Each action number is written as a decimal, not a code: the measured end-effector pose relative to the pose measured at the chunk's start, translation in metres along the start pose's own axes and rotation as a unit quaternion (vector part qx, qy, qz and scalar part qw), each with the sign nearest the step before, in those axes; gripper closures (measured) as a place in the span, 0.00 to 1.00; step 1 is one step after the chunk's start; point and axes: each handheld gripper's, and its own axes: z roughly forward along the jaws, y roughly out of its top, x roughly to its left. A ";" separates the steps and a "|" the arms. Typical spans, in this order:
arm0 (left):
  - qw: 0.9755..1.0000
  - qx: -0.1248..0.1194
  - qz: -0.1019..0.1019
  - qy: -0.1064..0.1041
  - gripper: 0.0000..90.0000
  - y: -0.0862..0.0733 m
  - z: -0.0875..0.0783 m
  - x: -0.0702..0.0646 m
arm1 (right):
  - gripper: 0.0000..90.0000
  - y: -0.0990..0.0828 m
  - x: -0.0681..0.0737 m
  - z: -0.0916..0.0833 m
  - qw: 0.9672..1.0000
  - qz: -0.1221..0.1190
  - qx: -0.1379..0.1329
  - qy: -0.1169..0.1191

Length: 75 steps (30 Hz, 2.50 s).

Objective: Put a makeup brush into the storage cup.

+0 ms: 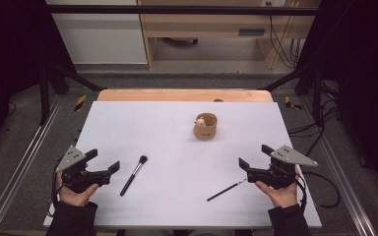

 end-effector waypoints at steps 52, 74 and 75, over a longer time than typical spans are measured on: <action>1.000 0.011 0.006 0.002 0.05 -0.004 0.002 -0.001 | 0.17 -0.066 0.043 0.050 0.975 -0.057 0.200 0.072; 1.000 0.014 0.009 0.000 0.05 -0.004 0.004 -0.001 | 0.40 -0.078 0.049 0.063 0.963 -0.102 0.235 0.088; 1.000 0.015 0.009 0.000 0.05 -0.004 0.004 -0.001 | 0.40 -0.078 0.049 0.063 0.963 -0.102 0.235 0.088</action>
